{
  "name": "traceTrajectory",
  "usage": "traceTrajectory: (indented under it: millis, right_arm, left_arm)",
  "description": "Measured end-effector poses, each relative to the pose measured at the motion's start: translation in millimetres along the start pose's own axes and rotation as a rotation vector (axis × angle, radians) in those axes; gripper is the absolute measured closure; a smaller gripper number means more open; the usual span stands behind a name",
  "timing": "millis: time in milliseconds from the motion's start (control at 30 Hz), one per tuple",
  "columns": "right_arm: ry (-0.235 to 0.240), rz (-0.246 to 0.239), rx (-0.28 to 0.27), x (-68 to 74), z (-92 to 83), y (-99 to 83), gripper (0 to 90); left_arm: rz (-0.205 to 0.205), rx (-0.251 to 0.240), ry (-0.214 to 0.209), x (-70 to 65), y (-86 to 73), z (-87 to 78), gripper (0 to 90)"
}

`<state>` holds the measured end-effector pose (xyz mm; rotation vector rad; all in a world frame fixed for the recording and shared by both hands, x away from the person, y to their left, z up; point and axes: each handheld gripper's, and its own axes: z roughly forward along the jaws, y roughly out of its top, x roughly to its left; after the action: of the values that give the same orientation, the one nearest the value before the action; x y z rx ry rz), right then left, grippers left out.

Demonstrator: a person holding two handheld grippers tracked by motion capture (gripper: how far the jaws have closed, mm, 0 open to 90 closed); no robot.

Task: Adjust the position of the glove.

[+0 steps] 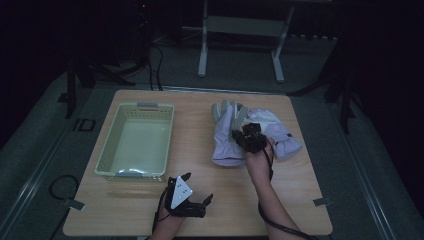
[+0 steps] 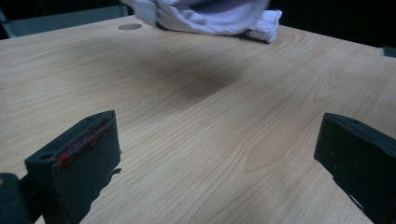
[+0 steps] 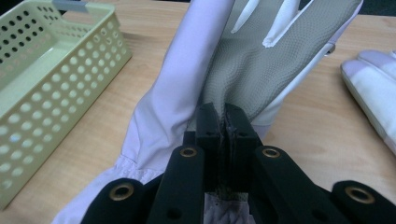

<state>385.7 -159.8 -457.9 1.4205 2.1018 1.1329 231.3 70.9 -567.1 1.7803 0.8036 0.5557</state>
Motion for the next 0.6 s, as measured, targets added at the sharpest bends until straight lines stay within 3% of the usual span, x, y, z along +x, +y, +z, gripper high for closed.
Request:
traceTrajectory:
  millis: [100, 200, 267, 333, 500, 533, 600]
  right_arm:
    - [-0.005, -0.013, -0.002, 6.1, -8.5, -11.1, 85.9]
    - [0.010, 0.004, 0.003, 8.9, -11.9, -18.5, 85.9]
    - [-0.007, -0.024, 0.005, 13.1, -11.1, -25.3, 85.9]
    - [0.003, -0.002, 0.004, 11.6, -8.9, -29.4, 85.9]
    - [-0.014, 0.000, 0.022, 9.9, 2.9, -38.8, 86.0]
    - [-0.006, 0.010, 0.045, 8.0, 14.1, -46.3, 86.0]
    - [-0.004, 0.015, 0.051, 7.4, 17.5, -48.6, 85.9]
  left_arm:
    - [0.004, 0.001, -0.001, -0.4, 0.0, 0.1, 0.2]
    - [0.005, 0.001, -0.002, -0.3, 0.0, 0.0, 0.2]
    - [0.006, 0.000, -0.004, -0.2, 0.0, -0.1, 0.2]
    - [0.008, 0.001, -0.004, -0.3, 0.0, 0.0, 0.2]
    - [0.008, 0.000, -0.005, -0.6, 0.0, 0.1, 0.2]
    - [0.010, 0.003, -0.005, -0.8, 0.1, 0.1, 0.2]
    - [0.011, 0.003, -0.004, -0.9, 0.1, 0.1, 0.2]
